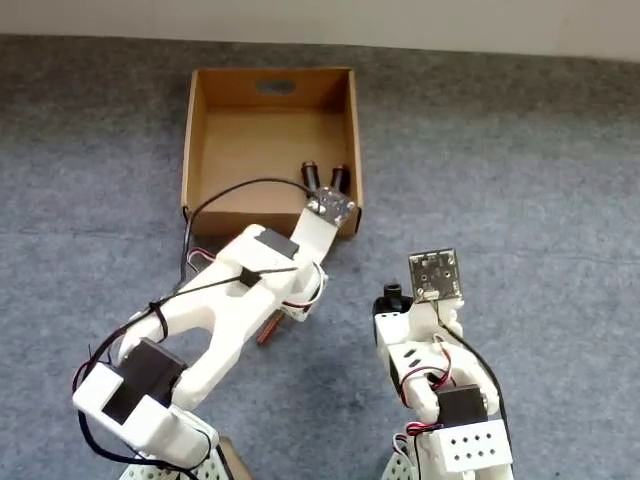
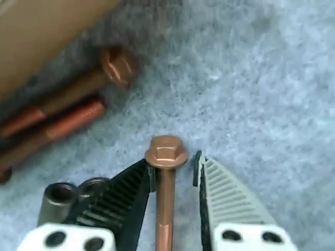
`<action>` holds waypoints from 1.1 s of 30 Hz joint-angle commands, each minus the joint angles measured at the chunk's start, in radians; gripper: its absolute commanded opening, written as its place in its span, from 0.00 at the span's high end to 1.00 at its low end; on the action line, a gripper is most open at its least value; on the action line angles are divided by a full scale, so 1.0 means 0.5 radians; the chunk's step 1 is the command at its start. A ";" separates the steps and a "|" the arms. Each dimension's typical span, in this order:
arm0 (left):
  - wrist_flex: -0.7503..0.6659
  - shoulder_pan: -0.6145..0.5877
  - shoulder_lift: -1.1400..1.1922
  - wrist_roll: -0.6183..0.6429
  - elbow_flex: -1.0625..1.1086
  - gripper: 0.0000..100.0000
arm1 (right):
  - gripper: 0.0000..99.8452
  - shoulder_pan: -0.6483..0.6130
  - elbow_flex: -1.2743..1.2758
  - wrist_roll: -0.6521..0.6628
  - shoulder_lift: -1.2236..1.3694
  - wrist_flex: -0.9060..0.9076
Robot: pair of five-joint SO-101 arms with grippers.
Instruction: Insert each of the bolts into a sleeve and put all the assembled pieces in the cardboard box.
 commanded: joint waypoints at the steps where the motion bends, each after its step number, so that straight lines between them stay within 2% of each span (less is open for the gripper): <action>1: -0.077 -0.014 -0.008 0.018 -0.005 0.85 | 0.99 0.020 -0.017 -0.006 -0.029 -0.032; 4: -0.074 -0.017 -0.011 0.018 0.005 0.86 | 0.99 0.020 -0.017 -0.006 -0.029 -0.032; 7: -0.040 -0.017 -0.011 0.018 -0.005 0.99 | 0.99 0.020 -0.017 -0.006 -0.029 -0.032; 16: -0.037 -0.017 -0.084 0.025 -0.008 0.99 | 0.99 0.020 -0.026 -0.006 -0.032 -0.035; 28: 0.095 0.032 -0.962 0.015 0.060 0.99 | 0.99 0.017 -0.075 -0.021 -0.100 -0.038; 33: 0.077 -0.106 -1.358 0.025 0.081 0.99 | 0.99 -0.097 -0.137 -0.009 -0.440 -0.118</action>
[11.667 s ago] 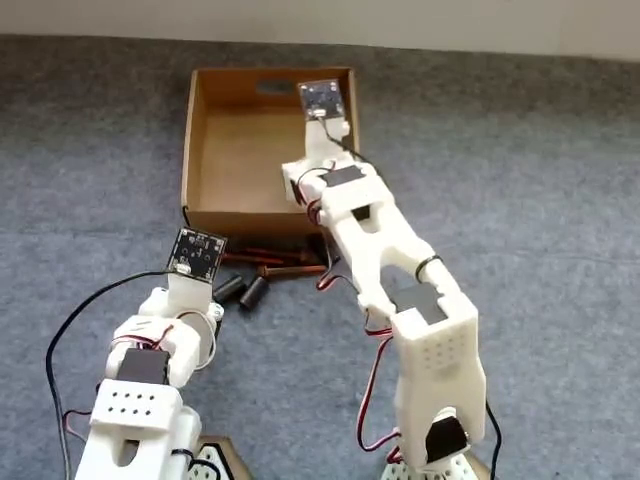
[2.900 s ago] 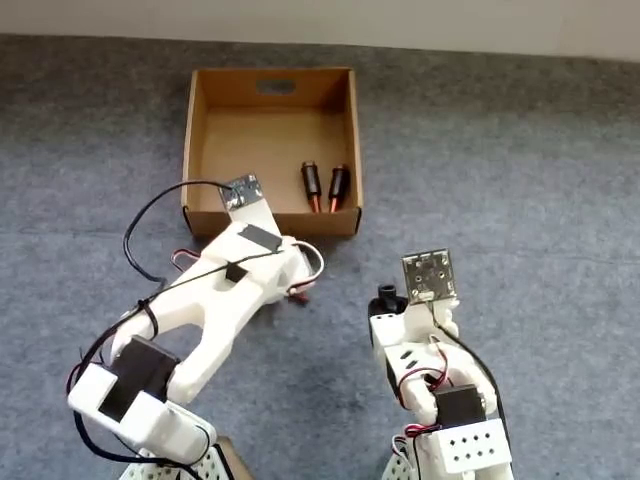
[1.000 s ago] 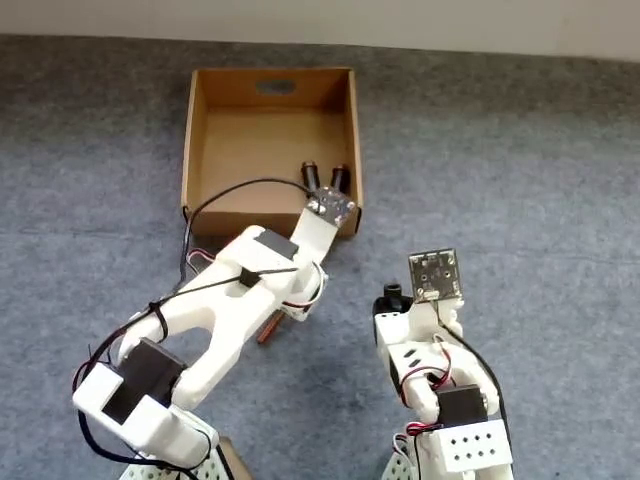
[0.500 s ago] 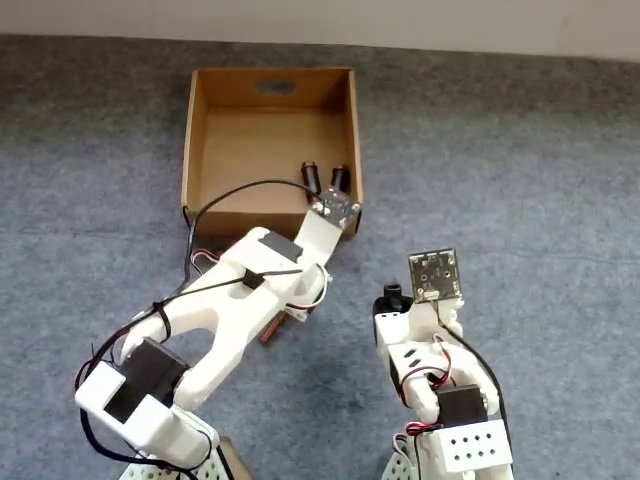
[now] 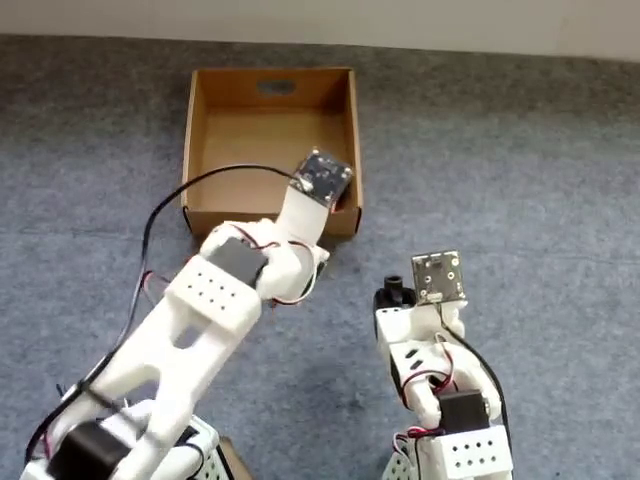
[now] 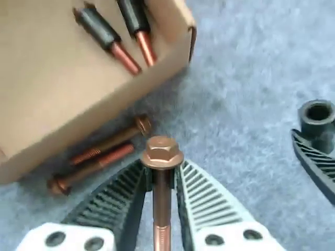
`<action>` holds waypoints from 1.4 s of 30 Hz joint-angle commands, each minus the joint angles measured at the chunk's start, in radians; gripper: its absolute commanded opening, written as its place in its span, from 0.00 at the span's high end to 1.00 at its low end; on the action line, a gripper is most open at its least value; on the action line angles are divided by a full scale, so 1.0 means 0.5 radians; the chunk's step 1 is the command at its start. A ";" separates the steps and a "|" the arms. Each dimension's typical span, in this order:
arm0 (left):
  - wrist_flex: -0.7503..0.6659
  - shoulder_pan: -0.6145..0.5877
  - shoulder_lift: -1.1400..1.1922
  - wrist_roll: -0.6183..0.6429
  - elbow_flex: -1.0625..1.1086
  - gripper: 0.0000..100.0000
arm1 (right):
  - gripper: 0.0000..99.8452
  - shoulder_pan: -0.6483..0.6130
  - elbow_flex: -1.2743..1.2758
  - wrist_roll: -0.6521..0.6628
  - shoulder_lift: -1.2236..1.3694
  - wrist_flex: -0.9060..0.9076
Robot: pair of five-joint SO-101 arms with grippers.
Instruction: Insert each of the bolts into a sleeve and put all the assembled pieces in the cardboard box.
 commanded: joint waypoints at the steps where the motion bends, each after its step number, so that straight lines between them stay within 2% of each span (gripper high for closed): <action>1: -0.034 -0.103 -0.324 0.015 -0.026 0.99 | 0.99 -0.124 -0.143 -0.009 -0.219 -0.167; 7: -0.258 -0.109 -0.646 0.021 -0.029 0.99 | 0.99 -0.210 -0.143 -0.009 -0.087 -0.658; 16: -0.589 0.146 -0.845 0.021 -0.017 0.99 | 0.99 -0.216 -0.124 -0.012 0.005 -1.085; 23: -0.850 0.376 -0.845 0.021 0.023 0.99 | 0.99 -0.207 -0.029 -0.018 -0.029 -1.103; 28: -1.255 0.373 -0.848 0.021 0.229 0.99 | 0.99 -0.207 0.035 -0.018 -0.103 -1.097; 32: -1.470 0.373 -0.855 0.034 0.339 0.99 | 0.99 -0.207 0.100 -0.018 -0.149 -1.100; 37: -1.540 0.370 -0.842 0.270 0.364 0.99 | 0.99 -0.207 0.109 -0.018 -0.167 -1.097; 42: -1.540 0.370 -0.839 0.384 0.364 0.99 | 0.99 -0.210 0.109 -0.021 -0.167 -1.097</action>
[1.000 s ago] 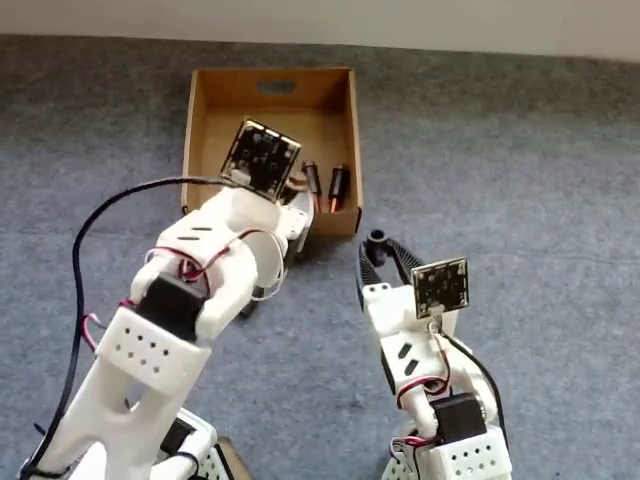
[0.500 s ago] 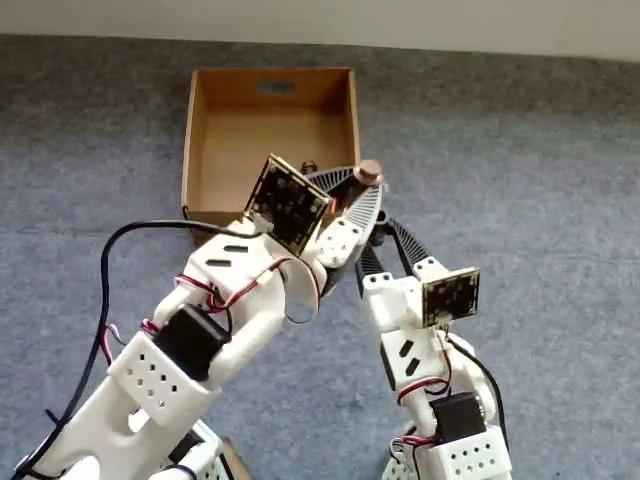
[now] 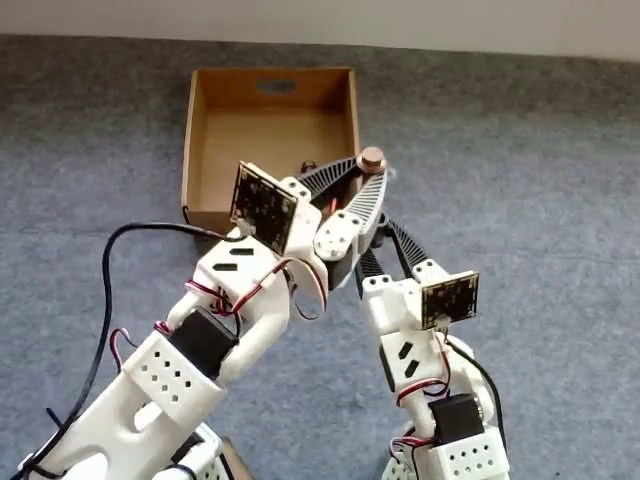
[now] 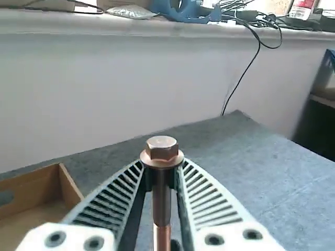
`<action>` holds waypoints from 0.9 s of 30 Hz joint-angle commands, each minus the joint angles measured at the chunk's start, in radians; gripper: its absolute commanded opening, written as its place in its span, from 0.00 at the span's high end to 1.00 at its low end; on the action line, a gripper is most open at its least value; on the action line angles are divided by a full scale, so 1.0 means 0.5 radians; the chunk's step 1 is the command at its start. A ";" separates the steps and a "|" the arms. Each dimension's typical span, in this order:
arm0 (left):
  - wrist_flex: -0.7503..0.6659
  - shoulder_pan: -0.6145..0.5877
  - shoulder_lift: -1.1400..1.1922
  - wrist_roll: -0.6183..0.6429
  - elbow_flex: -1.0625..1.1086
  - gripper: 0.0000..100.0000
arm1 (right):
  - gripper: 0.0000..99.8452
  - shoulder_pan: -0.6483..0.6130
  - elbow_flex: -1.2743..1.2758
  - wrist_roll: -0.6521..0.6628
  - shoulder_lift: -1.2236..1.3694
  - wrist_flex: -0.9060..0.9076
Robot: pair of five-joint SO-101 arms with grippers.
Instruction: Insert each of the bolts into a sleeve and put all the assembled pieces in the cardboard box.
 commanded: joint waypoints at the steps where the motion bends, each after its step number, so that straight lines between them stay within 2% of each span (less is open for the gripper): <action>1: -0.064 0.008 -0.041 0.092 -0.020 0.99 | 0.99 -0.008 0.020 -0.021 -0.041 -0.044; 9: -0.077 0.011 -0.035 0.123 -0.020 0.99 | 0.99 -0.011 0.020 -0.021 -0.041 -0.044; 15: -0.365 0.008 0.164 0.123 0.066 0.99 | 0.99 -0.011 0.020 -0.021 -0.041 -0.044; 18: -0.417 0.023 0.247 0.123 0.072 0.99 | 0.99 -0.011 0.020 -0.021 -0.041 -0.044; 27: -0.408 0.008 0.035 0.120 0.081 0.99 | 0.99 -0.011 0.020 -0.021 -0.041 -0.044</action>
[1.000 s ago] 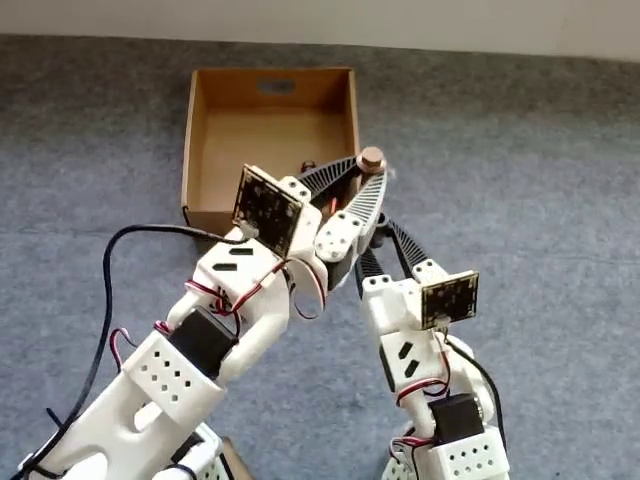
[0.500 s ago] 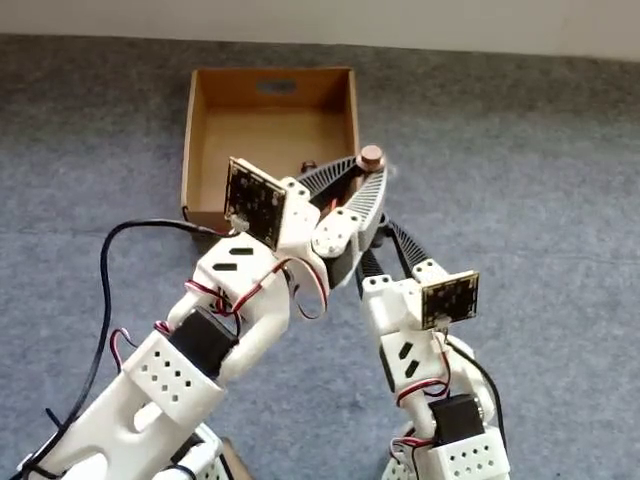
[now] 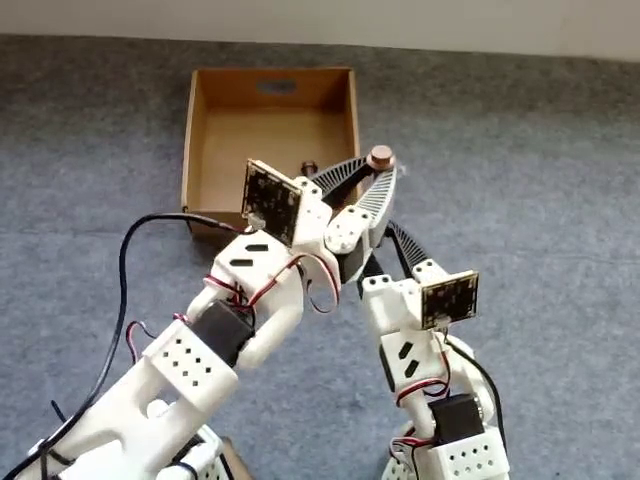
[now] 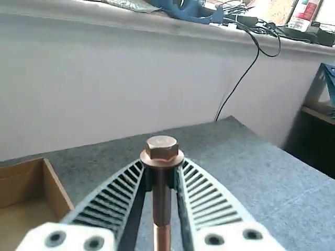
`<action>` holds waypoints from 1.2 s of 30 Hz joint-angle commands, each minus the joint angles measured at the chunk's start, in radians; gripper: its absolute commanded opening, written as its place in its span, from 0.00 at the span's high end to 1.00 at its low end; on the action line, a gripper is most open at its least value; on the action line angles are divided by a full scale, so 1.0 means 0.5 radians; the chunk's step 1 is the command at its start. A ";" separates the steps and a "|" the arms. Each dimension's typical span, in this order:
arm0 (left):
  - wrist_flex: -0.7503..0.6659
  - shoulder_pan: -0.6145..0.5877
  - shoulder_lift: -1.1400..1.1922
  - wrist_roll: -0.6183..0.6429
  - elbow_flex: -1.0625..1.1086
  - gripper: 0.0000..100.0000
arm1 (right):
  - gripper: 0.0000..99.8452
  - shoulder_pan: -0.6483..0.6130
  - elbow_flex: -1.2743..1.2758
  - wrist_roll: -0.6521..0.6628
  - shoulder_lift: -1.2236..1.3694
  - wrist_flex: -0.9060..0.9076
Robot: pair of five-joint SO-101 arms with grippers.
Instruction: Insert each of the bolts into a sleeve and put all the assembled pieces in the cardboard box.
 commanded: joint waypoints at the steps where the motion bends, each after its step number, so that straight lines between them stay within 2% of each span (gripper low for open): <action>1: -0.052 0.002 -0.164 0.006 0.005 0.99 | 0.99 -0.011 0.020 -0.021 -0.041 -0.044; 6: -0.064 0.002 -0.213 0.003 0.051 0.99 | 0.99 -0.011 0.020 -0.021 -0.041 -0.044; 17: -0.064 -0.002 0.038 0.003 0.014 0.99 | 0.99 -0.011 0.020 -0.021 -0.041 -0.044; 30: -0.049 0.008 0.017 0.003 0.044 0.99 | 0.99 -0.011 0.020 -0.021 -0.041 -0.044; 36: 0.184 -0.002 0.008 0.003 0.063 0.99 | 0.99 -0.005 0.020 -0.021 -0.041 -0.044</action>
